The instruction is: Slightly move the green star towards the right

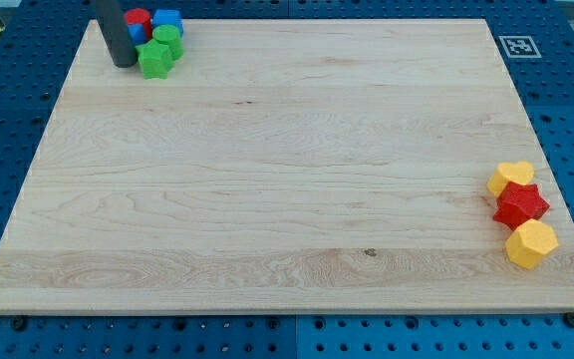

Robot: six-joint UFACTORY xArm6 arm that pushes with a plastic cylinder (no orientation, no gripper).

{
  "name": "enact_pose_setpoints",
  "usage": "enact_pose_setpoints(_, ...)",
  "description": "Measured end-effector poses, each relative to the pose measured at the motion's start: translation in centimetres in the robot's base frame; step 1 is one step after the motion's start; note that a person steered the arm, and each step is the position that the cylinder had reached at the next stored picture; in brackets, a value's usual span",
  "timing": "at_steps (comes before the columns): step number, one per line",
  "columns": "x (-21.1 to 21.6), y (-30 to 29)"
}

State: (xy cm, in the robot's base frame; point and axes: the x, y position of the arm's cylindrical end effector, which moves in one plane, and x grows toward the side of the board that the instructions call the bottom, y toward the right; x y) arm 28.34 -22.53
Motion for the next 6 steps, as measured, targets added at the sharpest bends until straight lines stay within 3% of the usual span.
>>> enact_pose_setpoints(4, 1.7, 2.9)
enact_pose_setpoints(6, 0.4, 2.8)
